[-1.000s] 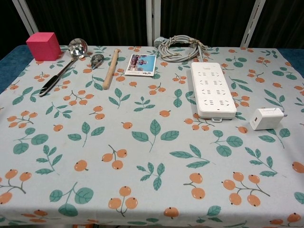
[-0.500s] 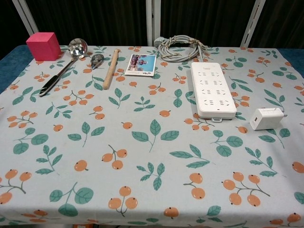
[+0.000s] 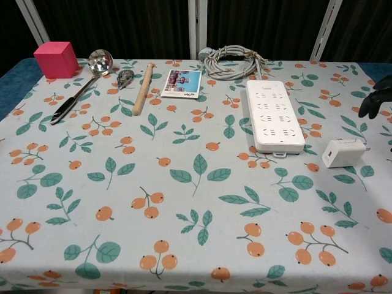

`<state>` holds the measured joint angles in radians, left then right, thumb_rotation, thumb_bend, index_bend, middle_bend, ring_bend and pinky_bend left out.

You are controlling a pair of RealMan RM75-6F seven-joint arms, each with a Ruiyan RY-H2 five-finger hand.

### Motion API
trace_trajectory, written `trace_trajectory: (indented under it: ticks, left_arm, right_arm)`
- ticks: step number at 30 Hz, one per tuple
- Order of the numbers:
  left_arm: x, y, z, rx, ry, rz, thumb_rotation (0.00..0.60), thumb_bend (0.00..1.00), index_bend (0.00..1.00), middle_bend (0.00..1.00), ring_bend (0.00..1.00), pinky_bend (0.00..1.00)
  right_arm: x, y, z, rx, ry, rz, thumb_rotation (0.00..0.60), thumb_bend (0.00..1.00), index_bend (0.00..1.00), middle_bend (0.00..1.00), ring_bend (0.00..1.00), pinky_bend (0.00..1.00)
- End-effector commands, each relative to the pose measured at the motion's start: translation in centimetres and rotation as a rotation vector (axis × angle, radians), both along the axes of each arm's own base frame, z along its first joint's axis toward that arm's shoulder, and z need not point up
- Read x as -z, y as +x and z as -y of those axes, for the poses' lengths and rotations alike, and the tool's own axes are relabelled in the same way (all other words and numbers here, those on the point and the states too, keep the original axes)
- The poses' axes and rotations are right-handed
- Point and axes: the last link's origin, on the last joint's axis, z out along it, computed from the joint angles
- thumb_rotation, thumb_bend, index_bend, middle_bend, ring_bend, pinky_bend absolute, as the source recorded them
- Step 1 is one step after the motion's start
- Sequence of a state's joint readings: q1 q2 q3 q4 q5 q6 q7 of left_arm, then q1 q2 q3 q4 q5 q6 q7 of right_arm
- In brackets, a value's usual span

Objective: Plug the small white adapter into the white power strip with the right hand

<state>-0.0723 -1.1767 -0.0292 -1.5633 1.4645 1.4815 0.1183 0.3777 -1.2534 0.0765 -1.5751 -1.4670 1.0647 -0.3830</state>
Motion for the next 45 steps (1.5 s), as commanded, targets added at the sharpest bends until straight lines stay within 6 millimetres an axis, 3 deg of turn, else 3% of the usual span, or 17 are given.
trace_trajectory:
  ticks: [1, 11, 27, 34, 45]
  left_arm:
    - [0.1, -0.1, 0.0, -0.005, -0.002, 0.002, 0.600, 0.03, 0.08, 0.04, 0.00, 0.00]
    - [0.0, -0.5, 0.2, -0.012, 0.001, 0.011, 0.600, 0.03, 0.08, 0.04, 0.00, 0.00]
    - [0.1, -1.2, 0.5, -0.024, 0.000, 0.022, 0.600, 0.03, 0.08, 0.04, 0.00, 0.00]
    - [0.2, -1.3, 0.7, -0.028, 0.000, 0.025, 0.600, 0.03, 0.10, 0.04, 0.00, 0.00]
    - [0.3, -1.0, 0.4, -0.015, -0.008, 0.020, 0.600, 0.03, 0.10, 0.04, 0.00, 0.00]
  right_arm:
    - [1.6, 0.7, 0.7, -0.034, 0.034, -0.060, 0.600, 0.16, 0.32, 0.32, 0.09, 0.12]
    - [4.3, 1.3, 1.1, -0.067, 0.080, -0.120, 0.600, 0.19, 0.36, 0.34, 0.09, 0.12]
    - [6.0, 1.8, 2.0, -0.053, 0.097, -0.070, 0.600, 0.25, 0.47, 0.39, 0.11, 0.12]
    - [5.7, 1.9, 2.2, -0.007, 0.077, 0.056, 0.600, 0.29, 0.57, 0.45, 0.15, 0.12]
    - [4.4, -0.1, 2.7, 0.193, 0.045, 0.394, 0.600, 0.30, 0.58, 0.45, 0.16, 0.12]
